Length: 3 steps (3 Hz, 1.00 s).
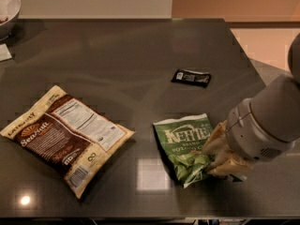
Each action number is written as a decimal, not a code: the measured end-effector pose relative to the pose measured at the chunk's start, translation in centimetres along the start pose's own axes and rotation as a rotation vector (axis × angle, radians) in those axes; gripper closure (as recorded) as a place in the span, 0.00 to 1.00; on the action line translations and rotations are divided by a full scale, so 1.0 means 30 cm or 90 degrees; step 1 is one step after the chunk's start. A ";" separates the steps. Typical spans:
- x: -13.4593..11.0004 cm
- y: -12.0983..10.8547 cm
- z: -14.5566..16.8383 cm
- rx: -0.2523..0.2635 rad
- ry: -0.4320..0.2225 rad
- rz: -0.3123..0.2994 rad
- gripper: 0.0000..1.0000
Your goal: Pick green jalapeno chip bag
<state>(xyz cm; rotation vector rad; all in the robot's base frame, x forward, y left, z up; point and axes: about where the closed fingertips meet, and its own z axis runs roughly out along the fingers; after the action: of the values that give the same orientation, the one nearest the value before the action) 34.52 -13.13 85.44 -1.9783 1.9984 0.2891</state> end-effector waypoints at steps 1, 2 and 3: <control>-0.008 -0.061 -0.091 0.038 -0.010 -0.002 0.99; -0.022 -0.131 -0.176 0.070 -0.020 -0.016 1.00; -0.051 -0.210 -0.281 0.101 -0.024 -0.040 1.00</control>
Offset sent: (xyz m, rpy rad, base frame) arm 0.0694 -0.0247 0.0991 0.0537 -0.1989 -0.0037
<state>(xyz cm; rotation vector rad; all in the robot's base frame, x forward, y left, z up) 40.12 -14.85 94.30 -1.9179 1.8710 0.1464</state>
